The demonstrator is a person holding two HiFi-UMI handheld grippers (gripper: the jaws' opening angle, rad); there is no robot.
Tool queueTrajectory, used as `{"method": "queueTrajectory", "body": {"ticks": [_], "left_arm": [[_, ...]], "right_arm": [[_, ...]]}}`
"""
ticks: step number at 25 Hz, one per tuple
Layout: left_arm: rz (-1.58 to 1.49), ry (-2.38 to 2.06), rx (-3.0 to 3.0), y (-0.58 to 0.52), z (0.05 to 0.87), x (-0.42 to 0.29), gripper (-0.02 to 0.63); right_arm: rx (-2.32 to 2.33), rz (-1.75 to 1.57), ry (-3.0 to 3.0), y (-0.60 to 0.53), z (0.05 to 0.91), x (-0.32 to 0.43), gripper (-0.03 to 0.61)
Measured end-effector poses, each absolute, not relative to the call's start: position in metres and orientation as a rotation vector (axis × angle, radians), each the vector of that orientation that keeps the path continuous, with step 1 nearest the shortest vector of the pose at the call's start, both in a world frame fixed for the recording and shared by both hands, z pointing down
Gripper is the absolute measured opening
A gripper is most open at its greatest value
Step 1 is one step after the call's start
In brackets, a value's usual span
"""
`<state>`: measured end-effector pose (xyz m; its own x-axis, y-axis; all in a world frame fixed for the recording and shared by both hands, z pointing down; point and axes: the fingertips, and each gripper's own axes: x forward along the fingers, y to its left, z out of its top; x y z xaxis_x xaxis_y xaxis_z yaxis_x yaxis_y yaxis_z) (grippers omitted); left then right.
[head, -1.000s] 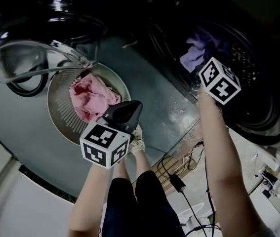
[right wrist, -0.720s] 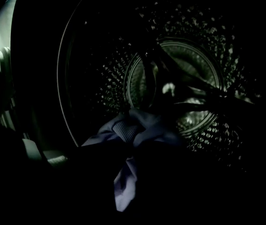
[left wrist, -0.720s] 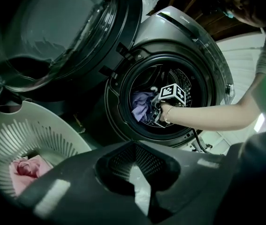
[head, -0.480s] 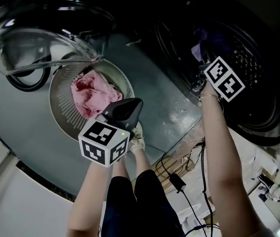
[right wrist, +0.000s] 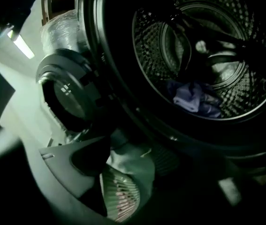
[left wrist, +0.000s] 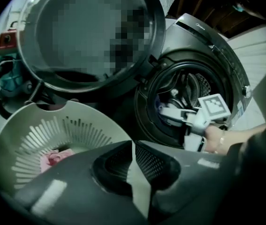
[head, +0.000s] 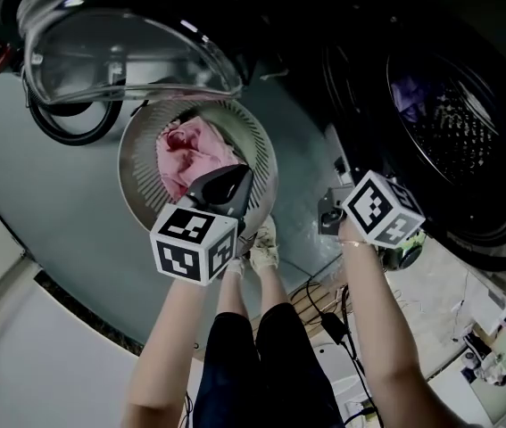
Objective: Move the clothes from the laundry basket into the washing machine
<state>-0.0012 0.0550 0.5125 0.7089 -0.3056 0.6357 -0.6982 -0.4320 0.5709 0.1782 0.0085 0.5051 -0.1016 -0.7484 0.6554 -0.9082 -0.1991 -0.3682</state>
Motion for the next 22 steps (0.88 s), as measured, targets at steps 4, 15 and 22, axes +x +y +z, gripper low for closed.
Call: {"method": "queueTrajectory", "body": {"ticks": [4,15,22], "left_arm": [[0.634,-0.891,1.956,0.049,0.54,-0.043,0.018],[1.006,-1.306,1.626,0.06,0.669,-0.15,0.135],[1.065,-1.318,1.531,0.059,0.727,-0.172,0.219]], "right_arm": [[1.691,1.235,-2.067,0.039,0.506,0.103,0.029],[1.445,1.286,-2.275,0.087,0.502,0.045,0.029],[1.51,1.243,-2.308,0.096,0.502,0.057,0.029]]}}
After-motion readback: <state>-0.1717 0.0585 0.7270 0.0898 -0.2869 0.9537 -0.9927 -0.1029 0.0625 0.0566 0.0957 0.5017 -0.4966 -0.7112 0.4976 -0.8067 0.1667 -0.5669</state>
